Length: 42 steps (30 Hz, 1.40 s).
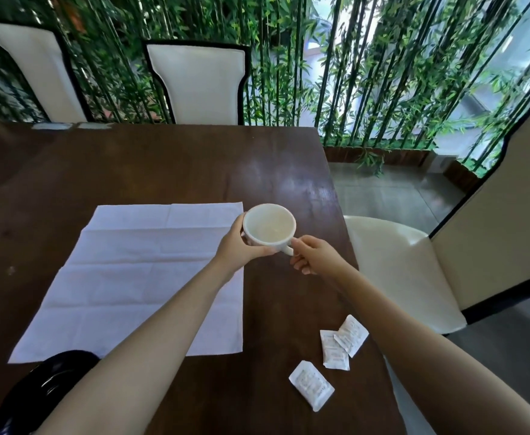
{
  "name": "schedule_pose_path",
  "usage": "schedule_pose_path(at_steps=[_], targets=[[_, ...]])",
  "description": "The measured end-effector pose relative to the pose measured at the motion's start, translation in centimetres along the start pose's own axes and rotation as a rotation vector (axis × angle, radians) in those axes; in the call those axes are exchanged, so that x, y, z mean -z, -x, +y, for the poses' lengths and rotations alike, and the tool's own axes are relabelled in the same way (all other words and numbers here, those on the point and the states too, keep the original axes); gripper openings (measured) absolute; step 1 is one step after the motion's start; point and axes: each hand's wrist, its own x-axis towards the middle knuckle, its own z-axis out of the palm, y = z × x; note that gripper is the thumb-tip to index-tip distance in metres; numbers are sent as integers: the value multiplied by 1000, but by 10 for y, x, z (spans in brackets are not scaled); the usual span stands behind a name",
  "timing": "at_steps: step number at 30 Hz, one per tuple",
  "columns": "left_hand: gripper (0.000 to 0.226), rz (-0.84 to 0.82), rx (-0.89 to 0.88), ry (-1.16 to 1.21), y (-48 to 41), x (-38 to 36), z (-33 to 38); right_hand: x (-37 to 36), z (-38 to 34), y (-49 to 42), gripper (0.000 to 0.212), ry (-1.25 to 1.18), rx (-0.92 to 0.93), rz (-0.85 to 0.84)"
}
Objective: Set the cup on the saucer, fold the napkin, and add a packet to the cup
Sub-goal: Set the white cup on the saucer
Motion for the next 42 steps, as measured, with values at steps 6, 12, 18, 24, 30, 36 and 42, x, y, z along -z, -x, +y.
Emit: schedule_pose_path(at_steps=[6,12,18,24,30,36,42], targets=[[83,98,-60,46,26,53,17,-31,-47,16,27,-31,113,-51],[83,207,-101,12,74,115,16,-85,-75,34,28,-41,206,-172],[78,300,-68,-34,139,174,-5,-156,-81,51,31,31,272,-297],[80,413,37,12,210,217,-41,-228,-73,74,31,117,320,-428],[87,438,158,11,262,240,-75,-287,-47,92,32,142,310,-496],[87,459,259,41,291,233,-107,-318,-9,104,33,232,281,-497],[80,469,309,61,302,223,-132,-329,11,110,29,263,248,-536]])
